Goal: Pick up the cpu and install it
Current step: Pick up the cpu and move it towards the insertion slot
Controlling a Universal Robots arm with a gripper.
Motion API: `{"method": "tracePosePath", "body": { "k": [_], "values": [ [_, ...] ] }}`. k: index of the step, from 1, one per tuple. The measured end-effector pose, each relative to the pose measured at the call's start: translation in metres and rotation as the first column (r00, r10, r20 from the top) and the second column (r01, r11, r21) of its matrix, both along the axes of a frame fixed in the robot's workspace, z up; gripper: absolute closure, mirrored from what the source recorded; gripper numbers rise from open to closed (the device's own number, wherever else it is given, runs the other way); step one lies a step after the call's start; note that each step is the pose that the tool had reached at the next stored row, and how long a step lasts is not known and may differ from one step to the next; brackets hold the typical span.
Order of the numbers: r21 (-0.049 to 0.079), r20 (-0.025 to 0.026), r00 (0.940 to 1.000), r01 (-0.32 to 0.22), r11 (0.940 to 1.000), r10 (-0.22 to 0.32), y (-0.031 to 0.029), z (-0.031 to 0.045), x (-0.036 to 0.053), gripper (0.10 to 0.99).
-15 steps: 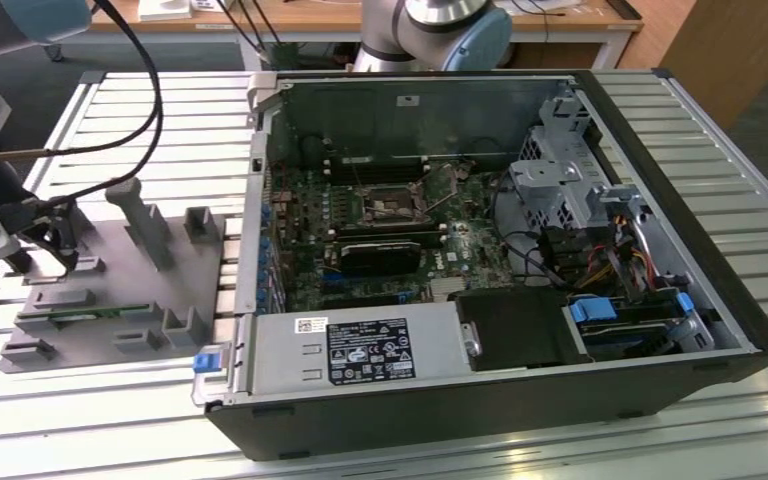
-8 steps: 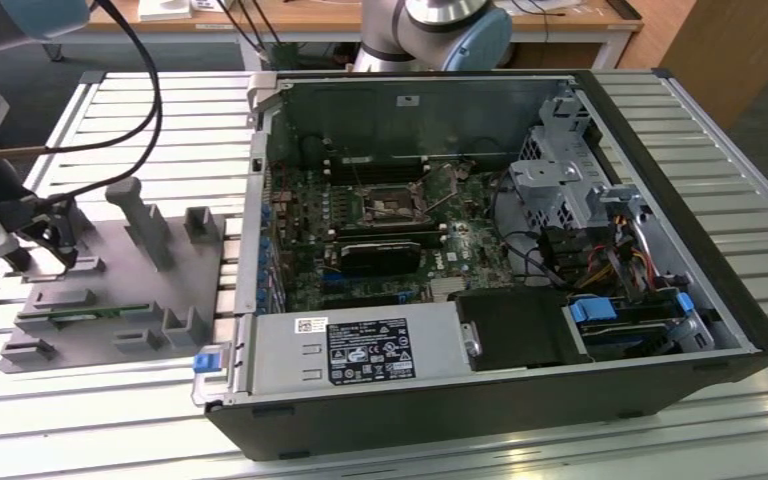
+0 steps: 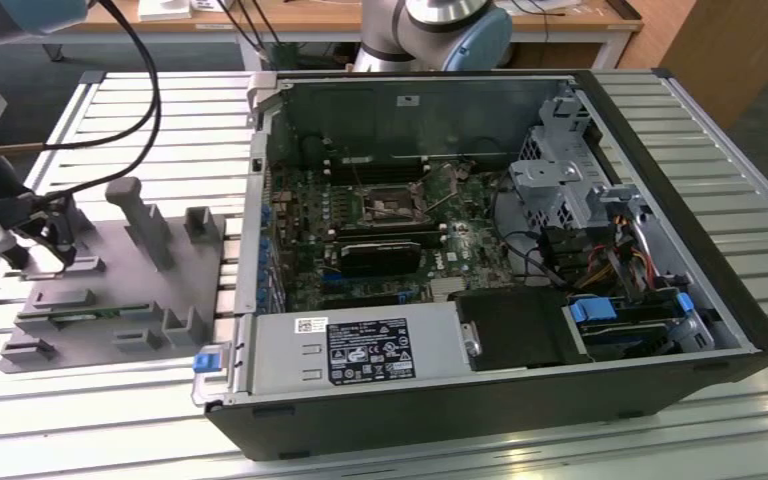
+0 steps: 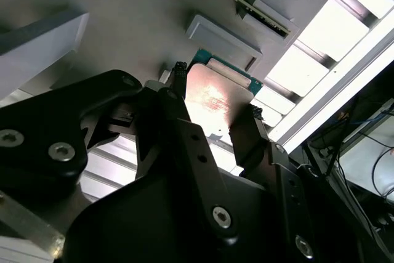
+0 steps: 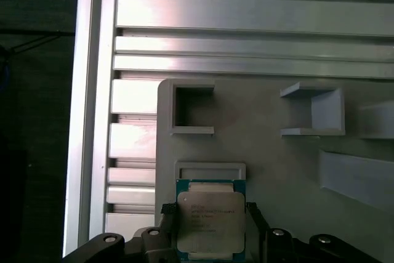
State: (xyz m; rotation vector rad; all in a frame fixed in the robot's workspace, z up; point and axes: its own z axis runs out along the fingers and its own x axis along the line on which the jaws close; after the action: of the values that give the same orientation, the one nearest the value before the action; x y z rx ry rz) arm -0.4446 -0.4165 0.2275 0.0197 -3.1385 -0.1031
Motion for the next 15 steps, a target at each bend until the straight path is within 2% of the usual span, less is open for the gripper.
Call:
{"method": "tracePosePath", "body": {
  "k": [15],
  "values": [
    [0.001,0.0000,1.0000,0.000,1.0000,0.000,0.0000,0.0154,0.0000,0.553]
  ]
}}
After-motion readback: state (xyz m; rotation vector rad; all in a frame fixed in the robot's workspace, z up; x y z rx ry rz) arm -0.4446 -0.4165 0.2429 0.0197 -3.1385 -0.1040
